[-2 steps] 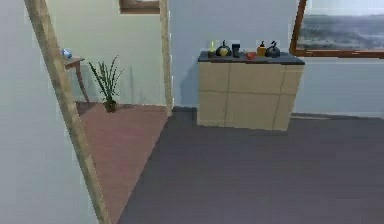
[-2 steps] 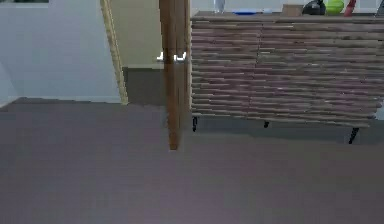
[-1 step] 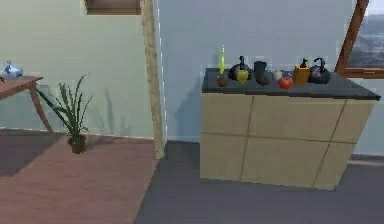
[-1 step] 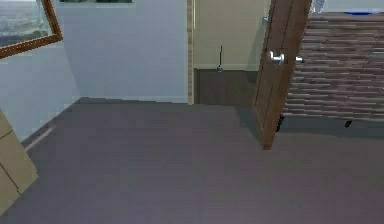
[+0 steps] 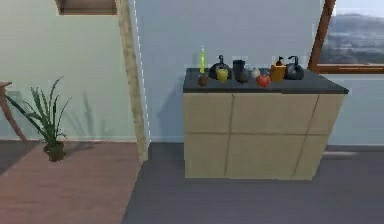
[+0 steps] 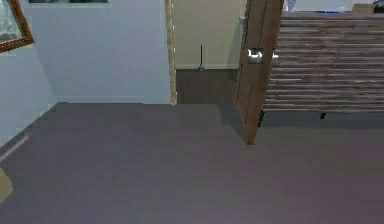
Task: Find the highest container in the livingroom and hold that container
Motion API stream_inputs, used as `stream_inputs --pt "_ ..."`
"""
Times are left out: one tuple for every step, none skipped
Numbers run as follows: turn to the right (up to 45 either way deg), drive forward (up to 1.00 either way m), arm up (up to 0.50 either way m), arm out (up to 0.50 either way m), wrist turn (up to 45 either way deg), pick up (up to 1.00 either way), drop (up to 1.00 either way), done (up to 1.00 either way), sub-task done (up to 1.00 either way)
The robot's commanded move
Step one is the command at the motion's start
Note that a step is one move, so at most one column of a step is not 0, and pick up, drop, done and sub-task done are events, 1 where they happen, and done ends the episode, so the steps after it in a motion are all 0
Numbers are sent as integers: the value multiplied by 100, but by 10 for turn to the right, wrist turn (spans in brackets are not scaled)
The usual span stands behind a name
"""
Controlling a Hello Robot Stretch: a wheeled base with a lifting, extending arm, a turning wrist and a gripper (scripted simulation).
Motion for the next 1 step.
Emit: stream_inputs --pt "0 20 0 0 0 0 0 0 0"
